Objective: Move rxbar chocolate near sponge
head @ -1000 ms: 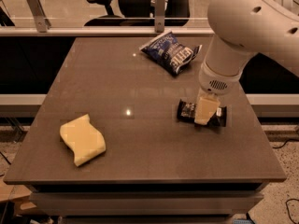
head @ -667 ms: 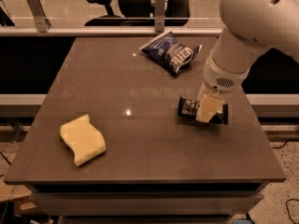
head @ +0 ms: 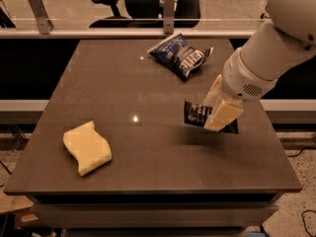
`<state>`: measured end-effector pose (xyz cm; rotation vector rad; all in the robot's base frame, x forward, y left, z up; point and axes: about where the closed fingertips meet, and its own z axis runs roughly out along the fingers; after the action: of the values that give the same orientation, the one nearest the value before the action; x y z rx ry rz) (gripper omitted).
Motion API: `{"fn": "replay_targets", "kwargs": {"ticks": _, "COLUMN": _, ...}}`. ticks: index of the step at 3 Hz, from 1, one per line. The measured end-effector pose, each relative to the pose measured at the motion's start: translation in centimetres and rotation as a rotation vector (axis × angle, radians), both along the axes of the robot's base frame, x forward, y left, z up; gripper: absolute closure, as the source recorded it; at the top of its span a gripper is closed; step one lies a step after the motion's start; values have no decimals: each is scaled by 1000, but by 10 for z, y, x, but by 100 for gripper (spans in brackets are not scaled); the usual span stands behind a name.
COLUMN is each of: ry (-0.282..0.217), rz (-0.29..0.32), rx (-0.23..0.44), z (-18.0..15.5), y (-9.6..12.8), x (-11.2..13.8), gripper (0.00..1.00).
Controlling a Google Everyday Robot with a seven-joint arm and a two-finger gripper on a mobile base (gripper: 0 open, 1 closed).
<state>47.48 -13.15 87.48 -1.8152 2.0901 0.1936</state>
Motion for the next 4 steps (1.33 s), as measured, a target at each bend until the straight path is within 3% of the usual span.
{"fn": "replay_targets", "kwargs": {"ticks": 2, "ry": -28, "rz": 69, "rx": 43, "z": 22, "y": 30, "x": -31, "gripper": 100}}
{"fn": "replay_targets", "kwargs": {"ticks": 4, "ry": -31, "rz": 169, "rx": 131, "z": 22, "y": 80, "x": -41, "gripper": 100}}
